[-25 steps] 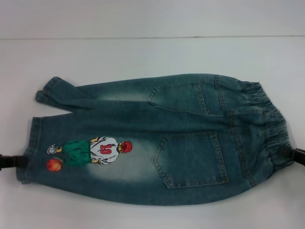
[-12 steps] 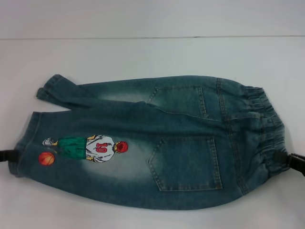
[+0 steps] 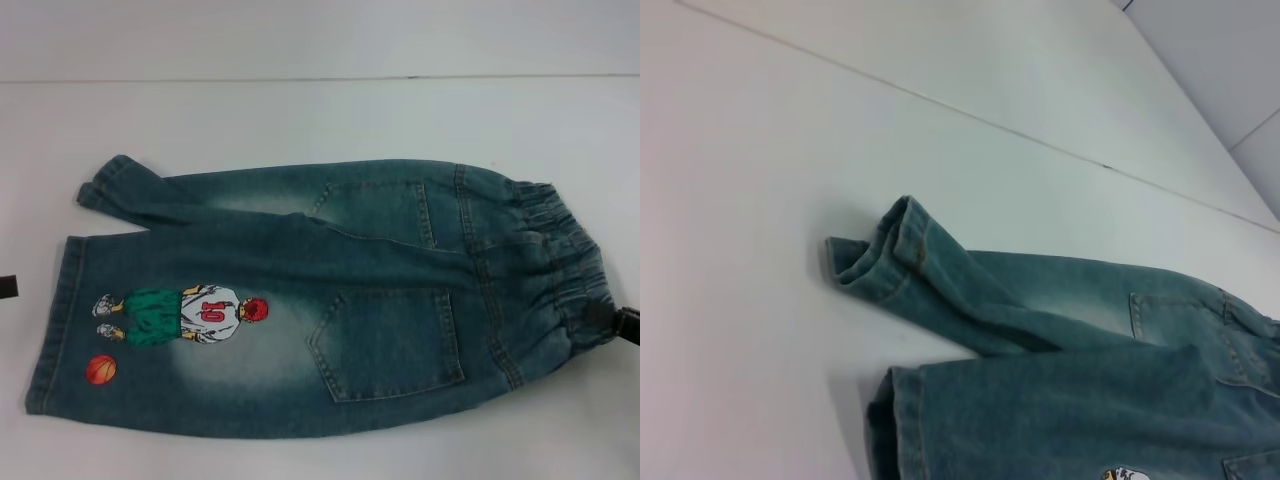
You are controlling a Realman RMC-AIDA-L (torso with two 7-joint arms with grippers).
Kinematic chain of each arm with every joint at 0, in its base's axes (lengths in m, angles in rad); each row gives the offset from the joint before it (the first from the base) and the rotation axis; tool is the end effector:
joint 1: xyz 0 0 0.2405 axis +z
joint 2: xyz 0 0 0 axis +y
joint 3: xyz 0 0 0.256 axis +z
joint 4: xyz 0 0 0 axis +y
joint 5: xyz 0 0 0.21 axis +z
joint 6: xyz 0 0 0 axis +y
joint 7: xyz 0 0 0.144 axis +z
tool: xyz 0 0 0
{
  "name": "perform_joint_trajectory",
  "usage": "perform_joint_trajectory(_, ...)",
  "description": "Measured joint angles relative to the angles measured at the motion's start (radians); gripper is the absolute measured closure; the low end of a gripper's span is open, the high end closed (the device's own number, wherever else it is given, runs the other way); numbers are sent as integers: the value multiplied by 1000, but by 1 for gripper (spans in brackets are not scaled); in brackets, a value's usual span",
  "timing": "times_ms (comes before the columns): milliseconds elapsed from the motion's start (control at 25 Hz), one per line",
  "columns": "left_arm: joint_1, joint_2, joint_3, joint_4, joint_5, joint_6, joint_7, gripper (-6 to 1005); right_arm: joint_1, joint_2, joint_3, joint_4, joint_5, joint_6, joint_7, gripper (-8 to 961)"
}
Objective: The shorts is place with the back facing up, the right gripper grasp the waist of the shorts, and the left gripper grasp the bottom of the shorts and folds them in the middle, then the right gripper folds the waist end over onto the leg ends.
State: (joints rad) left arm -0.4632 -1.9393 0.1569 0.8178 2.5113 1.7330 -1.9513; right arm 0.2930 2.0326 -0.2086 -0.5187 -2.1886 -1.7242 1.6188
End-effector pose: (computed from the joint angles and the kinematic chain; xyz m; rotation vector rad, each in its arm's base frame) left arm -0.3633 0.2840 0.1131 -2.2204 -1.5503 -0.4820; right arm 0.3591 0.2315 0.0329 -2.2318 1.4337 0.9751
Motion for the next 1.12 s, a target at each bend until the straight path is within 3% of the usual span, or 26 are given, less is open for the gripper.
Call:
perform_joint_trajectory(320, -10, -10, 14, -5, 2, -67, -44, 945, 6, 0, -8, -1, -3, 25, 6, 904)
perform_joint_trajectory(640, -39, -25, 134, -7, 2, -113, -83, 947, 10, 2, -12, -1, -5, 43, 7, 903)
perform_joint_trajectory(840, -54, -24, 222, 7, 44, -111, -107, 782, 11, 3, -18, -1, -5, 44, 8, 903)
perform_joint_trajectory(1120, -70, -18, 235, 19, 149, -102, -141, 479, 22, 3, -27, -1, -5, 49, 20, 903)
